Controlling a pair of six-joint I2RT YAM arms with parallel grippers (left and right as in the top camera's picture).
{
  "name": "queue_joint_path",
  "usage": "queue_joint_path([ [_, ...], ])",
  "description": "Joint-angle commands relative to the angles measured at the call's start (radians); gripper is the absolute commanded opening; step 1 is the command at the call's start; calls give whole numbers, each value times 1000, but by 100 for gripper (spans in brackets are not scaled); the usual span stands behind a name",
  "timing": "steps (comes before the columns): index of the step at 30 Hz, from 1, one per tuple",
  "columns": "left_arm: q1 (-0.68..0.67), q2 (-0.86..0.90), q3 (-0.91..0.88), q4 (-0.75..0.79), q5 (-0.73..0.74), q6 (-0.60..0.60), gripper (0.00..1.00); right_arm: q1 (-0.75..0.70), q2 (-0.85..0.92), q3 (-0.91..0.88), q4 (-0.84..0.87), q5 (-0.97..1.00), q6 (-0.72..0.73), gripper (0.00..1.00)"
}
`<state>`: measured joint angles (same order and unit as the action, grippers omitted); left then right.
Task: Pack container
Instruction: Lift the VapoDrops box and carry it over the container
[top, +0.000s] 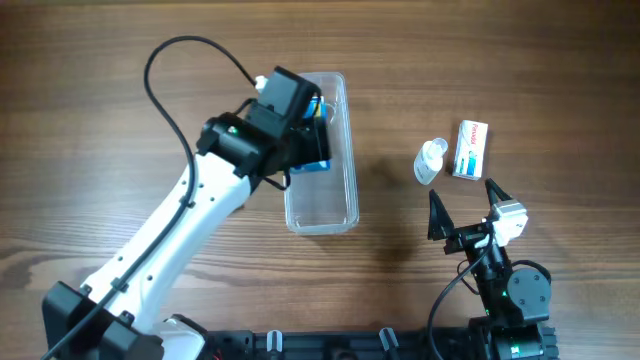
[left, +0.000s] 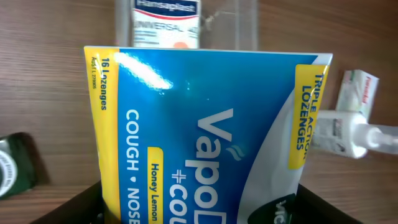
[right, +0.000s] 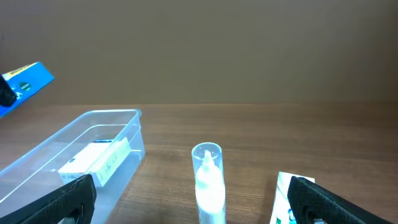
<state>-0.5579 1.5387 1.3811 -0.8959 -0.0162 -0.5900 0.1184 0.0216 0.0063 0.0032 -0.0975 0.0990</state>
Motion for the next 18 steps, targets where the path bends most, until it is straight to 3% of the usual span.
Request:
queue_joint_path([
  [1, -21, 3, 19, 8, 1, -47, 76, -4, 3, -1, 4, -16, -18, 100],
  [18, -60, 114, 19, 5, 1, -47, 76, -4, 3, -1, 4, -16, -18, 100],
])
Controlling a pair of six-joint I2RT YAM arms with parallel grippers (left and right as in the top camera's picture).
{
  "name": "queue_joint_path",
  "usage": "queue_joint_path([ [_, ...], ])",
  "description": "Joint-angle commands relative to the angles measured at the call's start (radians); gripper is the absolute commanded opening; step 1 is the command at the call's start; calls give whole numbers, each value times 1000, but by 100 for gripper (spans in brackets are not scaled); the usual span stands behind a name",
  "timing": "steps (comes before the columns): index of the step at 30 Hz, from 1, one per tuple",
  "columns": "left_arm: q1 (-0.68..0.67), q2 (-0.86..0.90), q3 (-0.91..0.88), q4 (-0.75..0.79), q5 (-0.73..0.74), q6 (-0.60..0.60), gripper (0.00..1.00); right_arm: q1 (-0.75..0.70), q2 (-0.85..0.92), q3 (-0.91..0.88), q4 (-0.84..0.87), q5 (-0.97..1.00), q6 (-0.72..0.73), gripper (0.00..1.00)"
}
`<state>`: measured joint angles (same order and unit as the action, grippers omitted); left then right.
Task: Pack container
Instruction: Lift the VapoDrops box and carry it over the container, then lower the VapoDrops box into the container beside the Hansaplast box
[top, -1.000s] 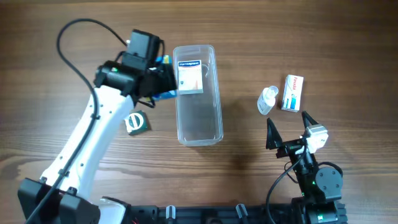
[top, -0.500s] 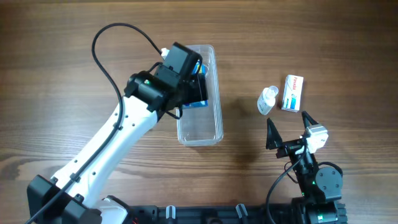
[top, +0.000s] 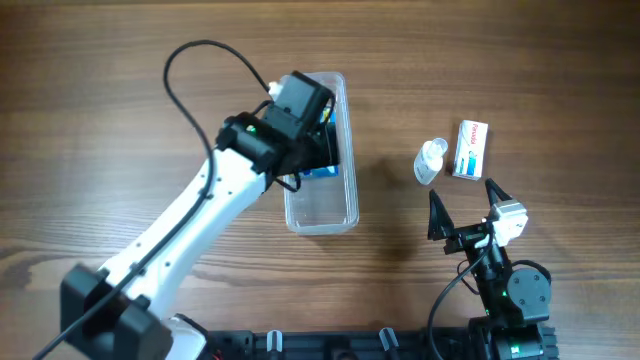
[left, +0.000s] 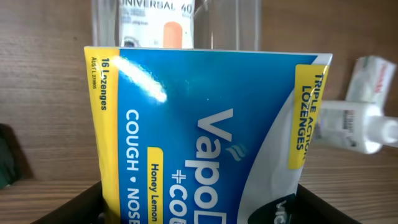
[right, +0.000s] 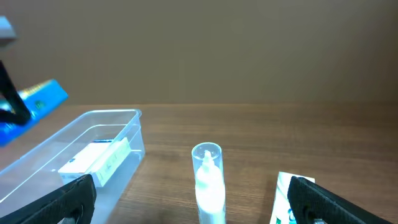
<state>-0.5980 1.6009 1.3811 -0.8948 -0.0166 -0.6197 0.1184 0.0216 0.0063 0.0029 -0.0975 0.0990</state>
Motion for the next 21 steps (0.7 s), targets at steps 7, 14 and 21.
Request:
queue_joint_path([
  [7, -33, 126, 19, 14, -47, -18, 77, -4, 3, -1, 4, -16, -18, 100],
  [14, -33, 181, 19, 43, -67, -18, 76, -4, 3, -1, 4, -16, -18, 100],
  [21, -32, 246, 18, 57, -76, -18, 76, -4, 3, -1, 4, -16, -18, 100],
])
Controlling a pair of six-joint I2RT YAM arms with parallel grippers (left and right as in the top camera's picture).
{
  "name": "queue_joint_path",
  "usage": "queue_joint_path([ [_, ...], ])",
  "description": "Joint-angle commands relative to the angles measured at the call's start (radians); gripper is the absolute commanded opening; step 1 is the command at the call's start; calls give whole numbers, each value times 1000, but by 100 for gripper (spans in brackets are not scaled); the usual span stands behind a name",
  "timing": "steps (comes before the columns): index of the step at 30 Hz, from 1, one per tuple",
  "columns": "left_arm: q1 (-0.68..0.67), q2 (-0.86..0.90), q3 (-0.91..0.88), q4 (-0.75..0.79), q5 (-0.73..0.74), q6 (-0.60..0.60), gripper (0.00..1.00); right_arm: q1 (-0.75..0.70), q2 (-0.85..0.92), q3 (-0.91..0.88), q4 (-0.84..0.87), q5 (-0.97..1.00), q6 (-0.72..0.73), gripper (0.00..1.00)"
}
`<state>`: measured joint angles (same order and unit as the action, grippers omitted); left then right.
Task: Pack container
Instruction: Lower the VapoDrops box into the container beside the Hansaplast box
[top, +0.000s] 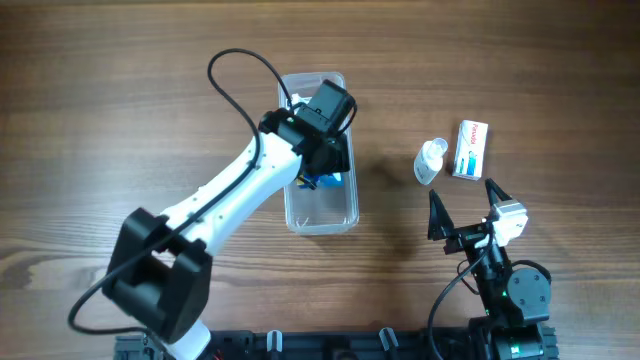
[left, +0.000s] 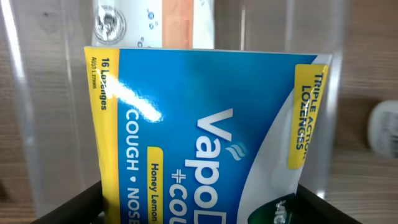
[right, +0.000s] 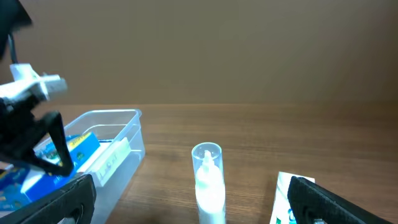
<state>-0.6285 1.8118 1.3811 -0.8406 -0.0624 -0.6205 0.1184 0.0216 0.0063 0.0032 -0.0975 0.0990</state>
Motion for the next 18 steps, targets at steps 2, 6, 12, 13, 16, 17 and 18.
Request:
queue_joint_path([
  [2, -2, 43, 18, 3, -42, -17, 77, -4, 3, -1, 4, -16, -18, 100],
  [6, -2, 43, 18, 3, -43, -24, 75, -4, 3, -1, 4, -16, -18, 100],
  [12, -2, 50, 10, 2, -44, -24, 79, -4, 3, -1, 4, -16, -18, 100],
  [13, -2, 51, 10, 3, -44, -24, 83, -4, 3, -1, 4, -16, -18, 100],
  [16, -2, 51, 10, 3, -44, -24, 90, -4, 3, -1, 4, -16, -18, 100],
  [17, -2, 51, 10, 3, -44, -24, 90, -4, 3, -1, 4, -16, -18, 100],
  [18, -2, 51, 10, 3, -44, -24, 91, -4, 3, -1, 4, -16, -18, 100],
])
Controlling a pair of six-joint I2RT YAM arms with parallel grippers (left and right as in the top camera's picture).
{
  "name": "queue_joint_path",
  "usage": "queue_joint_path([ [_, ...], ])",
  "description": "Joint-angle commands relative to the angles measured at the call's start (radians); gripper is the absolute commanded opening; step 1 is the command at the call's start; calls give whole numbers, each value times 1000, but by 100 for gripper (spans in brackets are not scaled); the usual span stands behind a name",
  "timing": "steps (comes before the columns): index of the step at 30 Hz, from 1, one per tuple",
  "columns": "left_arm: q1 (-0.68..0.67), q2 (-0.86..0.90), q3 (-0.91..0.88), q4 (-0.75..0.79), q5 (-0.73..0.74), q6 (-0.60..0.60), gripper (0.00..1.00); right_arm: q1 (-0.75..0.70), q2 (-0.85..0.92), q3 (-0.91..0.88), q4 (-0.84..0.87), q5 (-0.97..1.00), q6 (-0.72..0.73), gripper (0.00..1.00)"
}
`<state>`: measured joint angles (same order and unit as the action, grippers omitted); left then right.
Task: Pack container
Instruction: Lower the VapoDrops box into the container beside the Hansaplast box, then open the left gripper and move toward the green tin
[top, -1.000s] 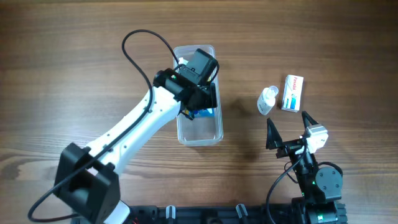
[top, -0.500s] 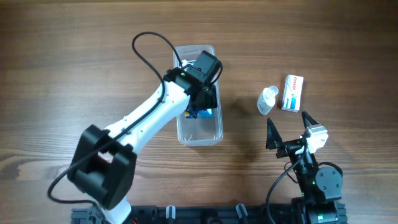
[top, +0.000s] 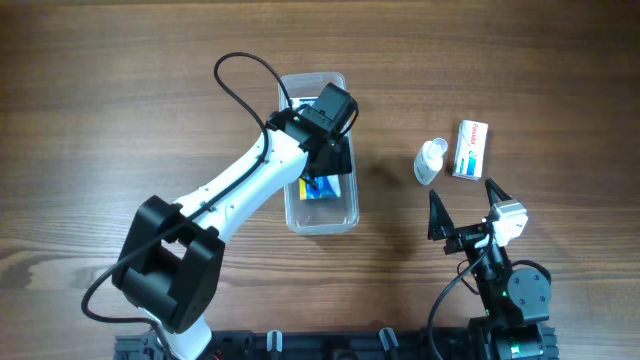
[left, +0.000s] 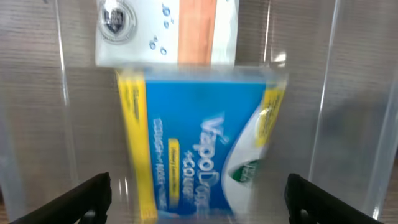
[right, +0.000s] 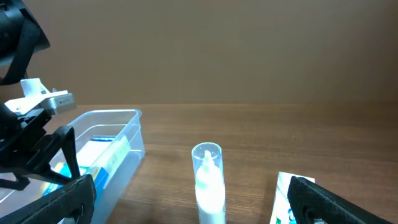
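Note:
The clear plastic container (top: 347, 205) stands mid-table. Inside it lies the blue and yellow lozenge box (left: 199, 143), blurred in the left wrist view, with a white plaster box (left: 166, 31) beyond it. My left gripper (left: 198, 199) hangs open just above the lozenge box inside the container (left: 348, 112), nothing between its fingers. My right gripper (right: 193, 199) stands open near the table's front edge. Ahead of it are a white spray bottle (right: 208, 180) and a white carton (right: 289, 199). Overhead they show as the bottle (top: 430, 160) and the carton (top: 470, 148).
The left arm (top: 240, 200) reaches diagonally from the front left over the wooden table (top: 120, 120), its black cable looping above it. The container (right: 118, 134) lies to the left of the right gripper.
My left gripper has opened and let go of the lozenge box, which now lies in the container. The right arm has not moved.
My left gripper held the lozenge box above the container's left rim. Then it was further over the container, then down between its walls with the box still gripped. Now the box lies released inside. The bottle and carton stayed put.

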<state>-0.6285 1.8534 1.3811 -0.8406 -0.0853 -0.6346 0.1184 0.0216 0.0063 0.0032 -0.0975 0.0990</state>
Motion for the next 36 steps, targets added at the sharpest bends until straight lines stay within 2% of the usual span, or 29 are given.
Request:
queue_joint_path([
  [1, -2, 10, 10, 3, -21, -10, 91, -4, 3, -1, 4, -16, -18, 100],
  [10, -2, 9, 11, 3, -21, -10, 75, -4, 3, -1, 4, -16, -18, 100],
  [12, -2, 9, 11, 3, -21, -10, 66, -4, 3, -1, 4, -16, -18, 100],
  [13, -2, 9, 11, 3, -21, -10, 58, -4, 3, -1, 4, -16, -18, 100],
  [14, -2, 9, 11, 3, -21, -10, 46, -4, 3, -1, 4, -16, -18, 100],
  [16, -2, 9, 11, 4, -21, -10, 14, -4, 3, -1, 4, -16, -18, 100],
  [17, -2, 9, 11, 5, -21, -10, 4, -4, 3, -1, 4, -16, -18, 100],
  [25, 18, -30, 19, 3, -20, -9, 4, -4, 3, -1, 4, -16, -18, 100],
  [30, 48, -121, 27, -2, -11, -2, 4, -4, 3, -1, 4, -16, -18, 100],
  [36, 99, -256, 27, -97, -21, 1, 8, -4, 3, -1, 4, -16, -18, 100],
])
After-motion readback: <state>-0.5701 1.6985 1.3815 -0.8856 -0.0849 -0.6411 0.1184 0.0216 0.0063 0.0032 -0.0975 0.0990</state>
